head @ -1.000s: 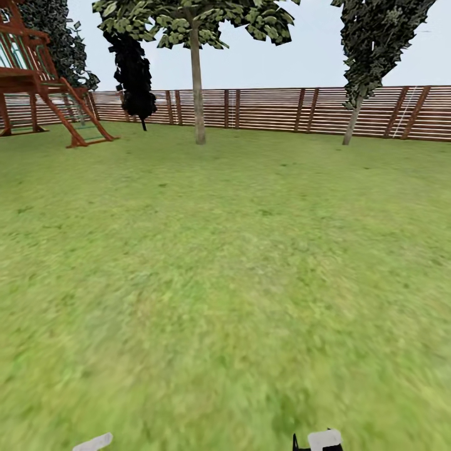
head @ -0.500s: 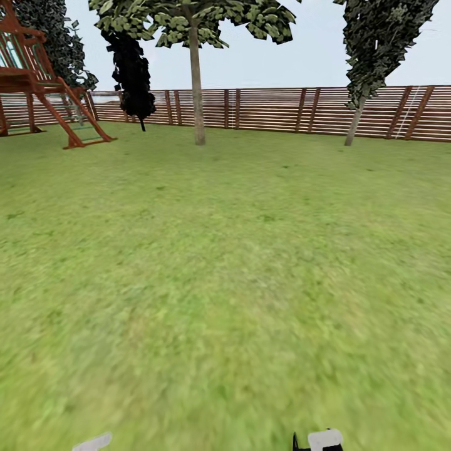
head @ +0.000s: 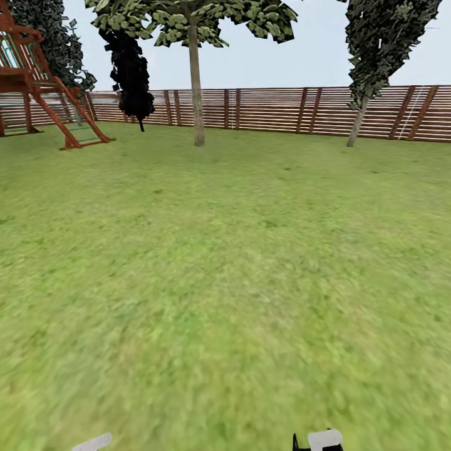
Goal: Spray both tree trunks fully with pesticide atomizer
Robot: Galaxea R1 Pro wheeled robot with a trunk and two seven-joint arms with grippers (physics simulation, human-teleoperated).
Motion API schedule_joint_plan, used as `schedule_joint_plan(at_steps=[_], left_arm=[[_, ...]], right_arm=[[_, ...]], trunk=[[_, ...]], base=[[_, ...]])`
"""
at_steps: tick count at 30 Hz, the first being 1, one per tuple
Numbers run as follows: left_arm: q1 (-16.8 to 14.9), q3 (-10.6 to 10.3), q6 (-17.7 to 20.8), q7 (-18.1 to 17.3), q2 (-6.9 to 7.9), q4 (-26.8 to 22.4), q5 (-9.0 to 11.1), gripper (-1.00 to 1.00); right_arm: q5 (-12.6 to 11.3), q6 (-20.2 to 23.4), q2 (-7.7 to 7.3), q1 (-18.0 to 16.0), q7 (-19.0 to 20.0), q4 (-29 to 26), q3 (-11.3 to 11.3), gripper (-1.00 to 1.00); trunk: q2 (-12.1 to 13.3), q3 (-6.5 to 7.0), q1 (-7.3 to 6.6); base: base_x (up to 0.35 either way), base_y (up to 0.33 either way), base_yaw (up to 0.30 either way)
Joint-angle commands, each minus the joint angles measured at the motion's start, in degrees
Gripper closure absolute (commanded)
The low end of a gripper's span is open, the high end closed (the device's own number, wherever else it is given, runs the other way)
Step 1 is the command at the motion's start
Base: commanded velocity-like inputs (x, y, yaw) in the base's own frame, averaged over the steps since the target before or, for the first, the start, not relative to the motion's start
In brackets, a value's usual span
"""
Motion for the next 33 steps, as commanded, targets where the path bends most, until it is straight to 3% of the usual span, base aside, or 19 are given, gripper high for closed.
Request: schedule_joint_plan(at_steps=[1, 33], left_arm=[[0.0, -0.2, -0.2, 0.0, 0.0, 0.1, 0.5, 1.0], [0.0, -0.2, -0.1, 0.0, -0.09, 0.1, 0.5, 1.0]], right_arm=[[0.6, -0.1, 0.01, 0.0, -0.3, 0.1, -0.4, -1.0], [0.6, -0.1, 0.01, 0.0, -0.3, 0.0, -0.4, -1.0]], trunk=[[0.0, -0.05, 0.03], [0.0, -0.05, 0.03]], base=[[0.342, 0.0, 0.0], [0.342, 0.0, 0.0]])
